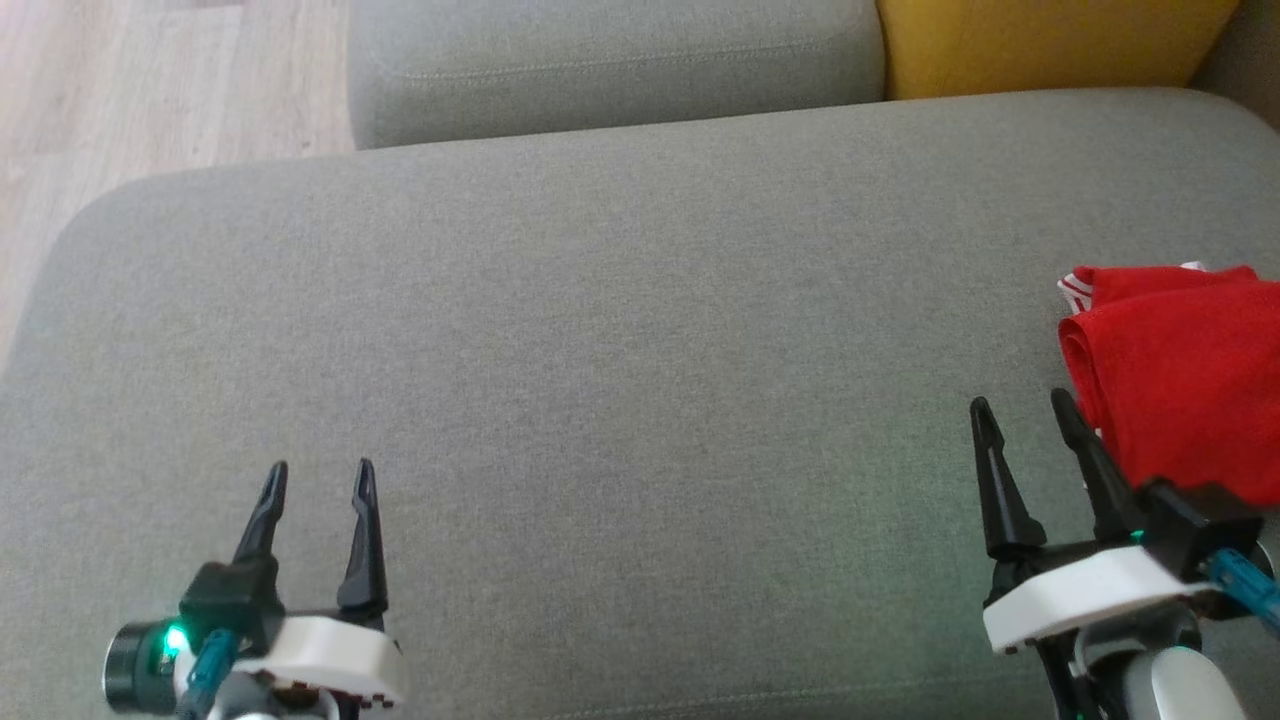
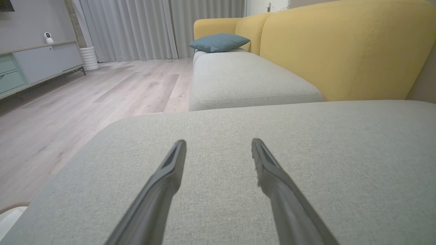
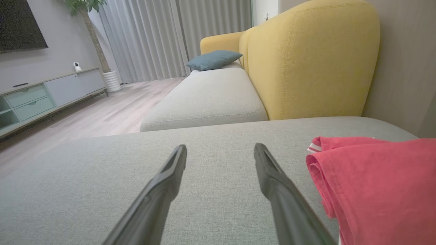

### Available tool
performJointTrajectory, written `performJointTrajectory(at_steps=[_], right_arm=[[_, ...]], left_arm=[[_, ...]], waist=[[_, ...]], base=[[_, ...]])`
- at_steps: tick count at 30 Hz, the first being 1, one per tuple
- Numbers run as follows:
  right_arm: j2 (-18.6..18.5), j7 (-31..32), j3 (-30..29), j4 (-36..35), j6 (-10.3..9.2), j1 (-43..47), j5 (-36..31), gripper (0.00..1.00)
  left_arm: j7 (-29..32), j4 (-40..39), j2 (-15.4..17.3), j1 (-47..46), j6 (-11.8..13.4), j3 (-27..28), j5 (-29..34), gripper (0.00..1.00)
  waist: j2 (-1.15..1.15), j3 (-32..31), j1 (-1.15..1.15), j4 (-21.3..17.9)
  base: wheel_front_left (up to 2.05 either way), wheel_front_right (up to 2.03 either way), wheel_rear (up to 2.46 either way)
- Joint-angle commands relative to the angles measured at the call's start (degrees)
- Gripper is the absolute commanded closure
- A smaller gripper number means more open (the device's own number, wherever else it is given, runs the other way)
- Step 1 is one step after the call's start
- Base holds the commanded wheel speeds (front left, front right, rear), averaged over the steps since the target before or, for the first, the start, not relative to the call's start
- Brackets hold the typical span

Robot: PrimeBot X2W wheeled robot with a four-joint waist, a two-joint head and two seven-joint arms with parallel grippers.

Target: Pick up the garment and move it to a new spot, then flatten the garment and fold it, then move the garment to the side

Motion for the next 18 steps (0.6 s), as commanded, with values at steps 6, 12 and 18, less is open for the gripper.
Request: performJointTrajectory(at_steps=[6,12,18], right_arm=[[0.0,0.6,1.3,-2.9,0.19,-0.3,-0.6,0.00],[0.1,0.7,1.1,-3.0,0.19,-0.2,-0.7,0.00],[0.1,0.8,1.1,-3.0,0.19,-0.2,-0.7,0.00]], left_arm=[[0.6,-2.2,1.6,-1.8,-0.4,1.3,-0.2,0.00],[1.0,-2.1,2.0,-2.2,-0.3,1.1,-0.2,0.00],[1.1,-2.0,2.2,-2.4,-0.1,1.1,-0.3,0.00]], waist=[[0.00,-0.2,0.00,0.1],[0.00,-0.3,0.00,0.3],[0.00,-0.2,0.00,0.5]], base=[[0.00,0.00,0.00],[0.00,0.00,0.00],[0.00,0.00,0.00]])
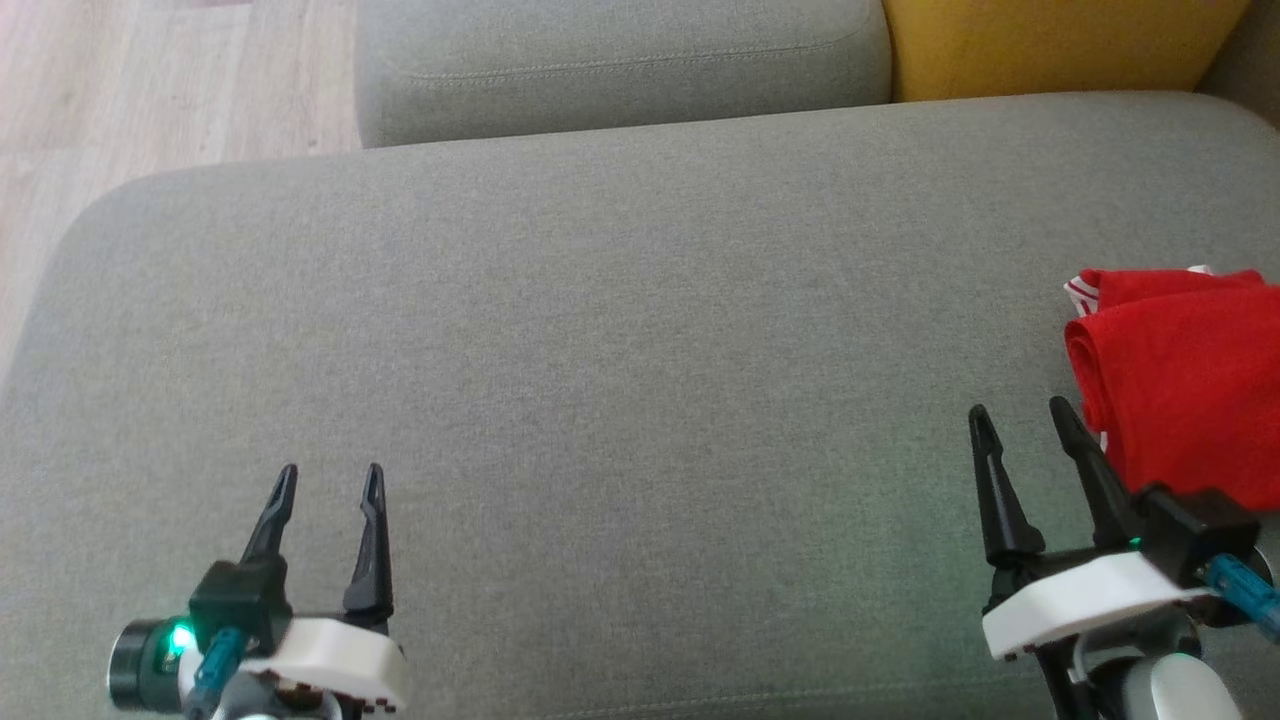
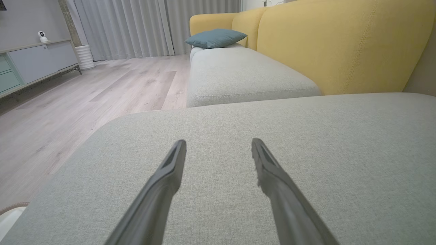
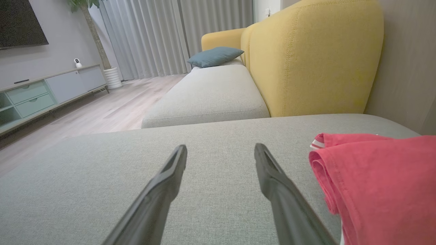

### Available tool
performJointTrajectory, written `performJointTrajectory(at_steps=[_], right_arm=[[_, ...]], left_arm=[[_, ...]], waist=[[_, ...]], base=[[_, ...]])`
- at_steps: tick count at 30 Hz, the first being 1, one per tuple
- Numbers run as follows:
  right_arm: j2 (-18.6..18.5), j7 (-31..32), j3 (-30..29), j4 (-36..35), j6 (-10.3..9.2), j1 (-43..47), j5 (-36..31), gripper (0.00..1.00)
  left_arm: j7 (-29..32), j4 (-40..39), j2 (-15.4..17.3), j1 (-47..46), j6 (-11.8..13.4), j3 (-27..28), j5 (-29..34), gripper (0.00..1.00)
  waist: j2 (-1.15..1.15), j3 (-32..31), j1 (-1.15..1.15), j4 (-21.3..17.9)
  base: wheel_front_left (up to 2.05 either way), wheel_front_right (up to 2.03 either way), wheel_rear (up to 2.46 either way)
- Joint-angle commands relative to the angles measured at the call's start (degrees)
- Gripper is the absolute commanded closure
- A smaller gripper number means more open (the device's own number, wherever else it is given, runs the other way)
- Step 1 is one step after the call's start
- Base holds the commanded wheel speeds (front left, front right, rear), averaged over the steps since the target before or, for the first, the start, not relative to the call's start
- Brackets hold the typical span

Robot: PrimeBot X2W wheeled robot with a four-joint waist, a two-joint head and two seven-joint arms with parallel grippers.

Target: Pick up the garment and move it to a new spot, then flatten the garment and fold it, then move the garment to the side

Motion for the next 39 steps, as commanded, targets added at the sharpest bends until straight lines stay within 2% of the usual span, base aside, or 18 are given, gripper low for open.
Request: performJointTrajectory(at_steps=[1,12,30,31,34,39], right_arm=[[-0.2,0.0,1.3,-2.4,0.19,-1.1,-0.3,0.00],[-0.2,-0.3,1.2,-2.5,0.19,-1.3,0.1,0.00],[-0.1,-0.1,1.6,-2.4,0.19,-1.6,0.9,0.00],[0.1,0.0,0.1,0.0,0.00,0.0,0.5,1.00],[0.1,0.0,0.1,2.7,0.00,0.3,0.7,1.00],[-0.1,-0.1,0.1,3.0,0.01,0.0,4.3,1.00]], left_arm=[[0.0,-1.8,1.2,-2.7,0.1,2.3,-0.1,0.00],[0.2,-1.6,1.5,-3.1,0.7,2.1,-0.3,0.00],[-0.2,-2.3,2.0,-3.6,-0.1,1.1,-0.8,0.00],[0.2,-0.5,0.9,-0.2,-0.4,-0.7,-0.9,1.00],[0.3,1.9,0.0,0.6,-0.5,-0.8,-1.1,1.00],[0.8,1.9,-0.3,0.4,-1.2,-0.1,-4.4,1.00]], waist=[[0.00,0.0,0.00,0.0],[0.00,0.3,0.00,0.1],[0.00,0.8,0.00,0.1],[0.00,0.8,0.00,0.1],[0.00,0.8,0.00,0.1],[0.00,0.8,0.00,0.1]], base=[[0.00,0.00,0.00],[0.00,0.00,0.00],[0.00,0.00,0.00],[0.00,0.00,0.00],[0.00,0.00,0.00],[0.00,0.00,0.00]])
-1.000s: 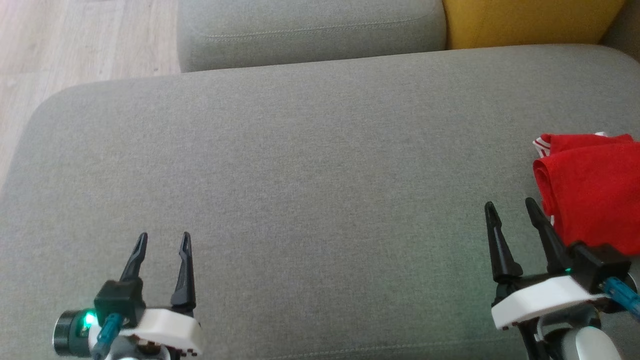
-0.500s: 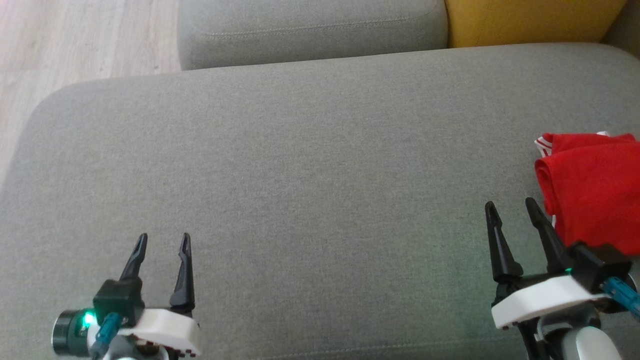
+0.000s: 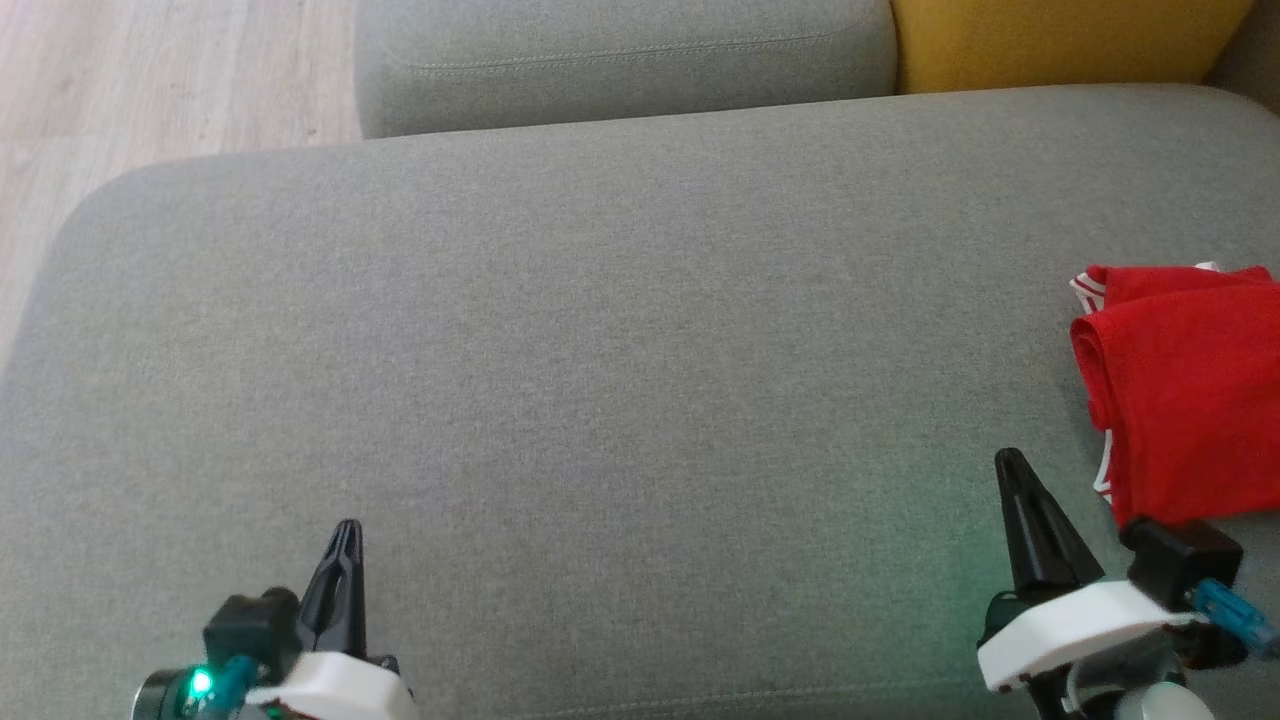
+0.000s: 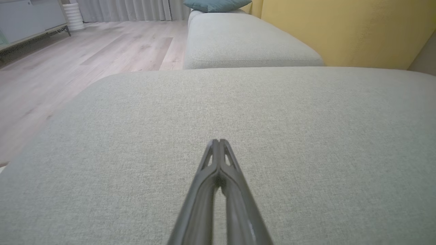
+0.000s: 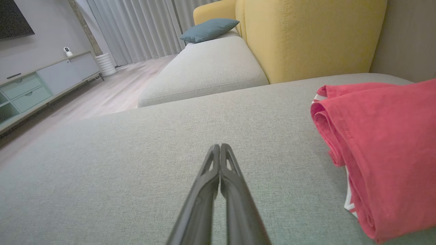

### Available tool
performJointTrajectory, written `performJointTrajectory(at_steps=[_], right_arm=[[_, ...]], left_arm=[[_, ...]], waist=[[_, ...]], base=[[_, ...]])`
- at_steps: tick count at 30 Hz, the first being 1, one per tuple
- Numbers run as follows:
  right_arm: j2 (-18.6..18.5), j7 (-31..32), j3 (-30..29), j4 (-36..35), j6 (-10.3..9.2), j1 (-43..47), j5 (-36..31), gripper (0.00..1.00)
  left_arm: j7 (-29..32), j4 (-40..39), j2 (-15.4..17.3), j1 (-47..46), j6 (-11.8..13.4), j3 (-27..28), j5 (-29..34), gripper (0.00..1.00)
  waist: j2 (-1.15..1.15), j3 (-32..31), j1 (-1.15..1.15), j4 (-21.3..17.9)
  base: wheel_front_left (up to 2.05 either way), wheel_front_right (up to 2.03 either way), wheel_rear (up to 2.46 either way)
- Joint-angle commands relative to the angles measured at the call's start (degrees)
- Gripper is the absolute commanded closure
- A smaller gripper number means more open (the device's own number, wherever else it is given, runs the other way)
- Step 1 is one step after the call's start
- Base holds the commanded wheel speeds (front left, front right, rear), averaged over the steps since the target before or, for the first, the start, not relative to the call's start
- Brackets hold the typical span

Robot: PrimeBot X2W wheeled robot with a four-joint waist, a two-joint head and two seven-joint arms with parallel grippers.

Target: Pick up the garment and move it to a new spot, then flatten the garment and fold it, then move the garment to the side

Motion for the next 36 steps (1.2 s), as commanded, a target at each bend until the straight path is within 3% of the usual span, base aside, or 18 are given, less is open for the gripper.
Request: performJointTrajectory(at_steps=[1,36], right_arm=[[-0.3,-0.1,0.0,-1.6,0.02,-1.7,2.2,1.00],[-1.4,0.4,-0.8,2.1,0.07,-4.7,25.8,1.00]], left_arm=[[0.2,-1.8,0.4,-2.1,-0.7,1.2,-2.0,1.00],[4.5,1.2,-1.9,-5.4,-6.7,6.7,-24.1,1.00]], waist=[[0.00,0.0,0.00,0.0],[0.00,-0.5,0.00,0.6]], base=[[0.00,0.00,0.00],[0.00,0.00,0.00]])
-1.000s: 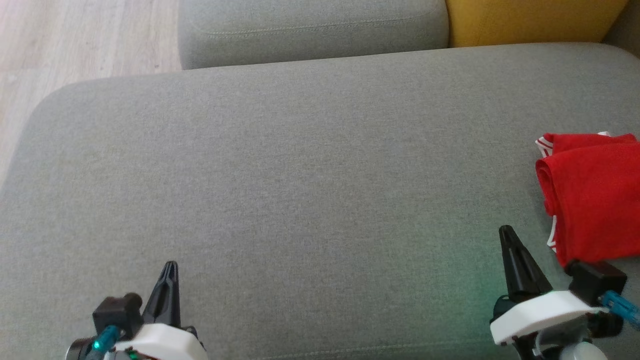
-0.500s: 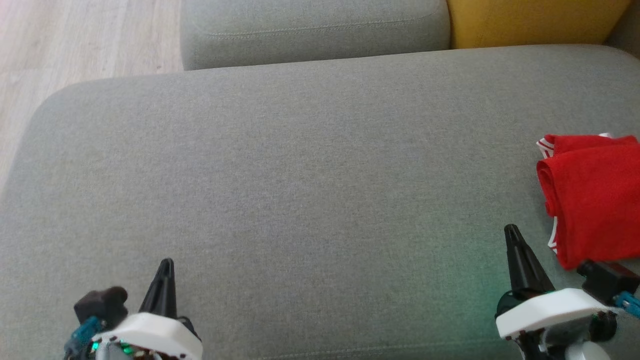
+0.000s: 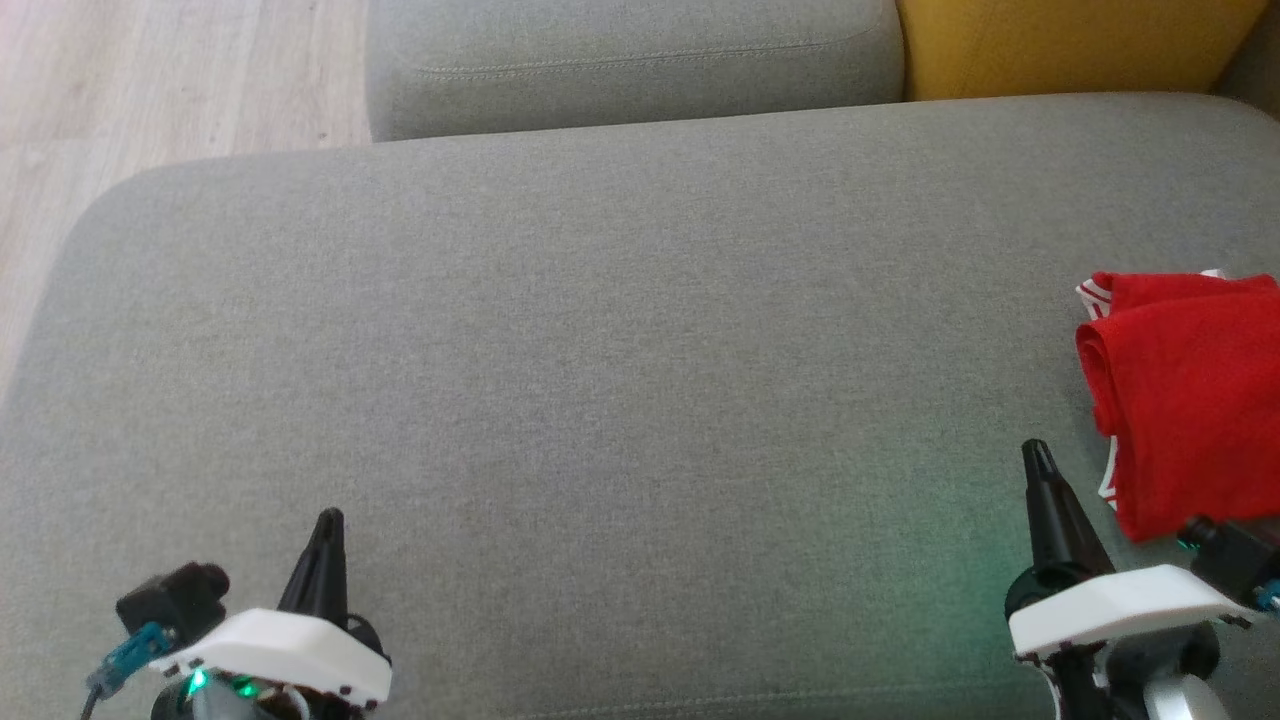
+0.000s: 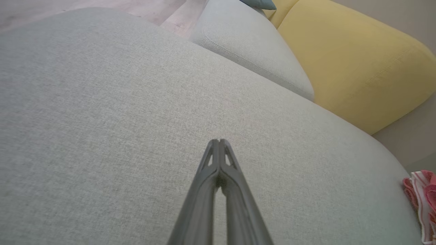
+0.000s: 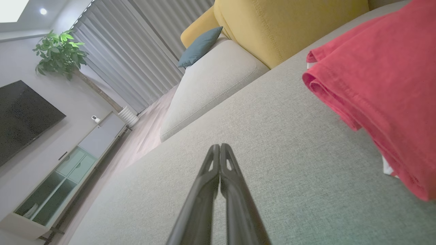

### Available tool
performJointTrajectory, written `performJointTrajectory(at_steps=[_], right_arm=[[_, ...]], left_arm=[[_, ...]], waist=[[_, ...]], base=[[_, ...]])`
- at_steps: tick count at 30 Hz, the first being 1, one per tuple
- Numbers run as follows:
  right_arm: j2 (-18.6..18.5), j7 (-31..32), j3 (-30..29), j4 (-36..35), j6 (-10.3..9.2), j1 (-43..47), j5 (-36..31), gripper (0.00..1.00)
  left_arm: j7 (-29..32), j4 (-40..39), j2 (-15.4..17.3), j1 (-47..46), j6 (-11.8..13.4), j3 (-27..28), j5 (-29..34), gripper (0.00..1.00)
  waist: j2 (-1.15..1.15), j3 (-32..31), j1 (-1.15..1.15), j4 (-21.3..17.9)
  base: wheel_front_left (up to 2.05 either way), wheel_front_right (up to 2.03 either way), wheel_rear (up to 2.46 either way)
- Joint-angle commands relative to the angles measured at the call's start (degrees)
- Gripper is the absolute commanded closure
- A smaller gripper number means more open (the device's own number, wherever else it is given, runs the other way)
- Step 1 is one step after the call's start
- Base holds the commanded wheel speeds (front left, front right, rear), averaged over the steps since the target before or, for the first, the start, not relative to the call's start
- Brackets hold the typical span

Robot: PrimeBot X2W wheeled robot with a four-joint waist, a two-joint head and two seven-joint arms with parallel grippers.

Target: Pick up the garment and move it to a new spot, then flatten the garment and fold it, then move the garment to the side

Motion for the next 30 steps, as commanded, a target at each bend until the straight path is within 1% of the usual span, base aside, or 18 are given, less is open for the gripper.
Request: performJointTrajectory(at_steps=[1,30], right_arm=[[-1.2,0.0,-0.1,-1.5,0.07,-2.8,2.4,1.00],[-1.6,1.0,-1.6,1.5,0.12,-5.3,21.8,1.00]], left_arm=[[0.5,-1.4,0.2,-3.2,-0.8,2.2,-2.1,1.00],[4.6,0.5,-2.2,-5.7,-5.7,7.5,-20.4,1.00]], waist=[[0.00,0.0,0.00,0.0],[0.00,-0.4,0.00,0.5]], base=[[0.00,0.00,0.00],[0.00,0.00,0.00]])
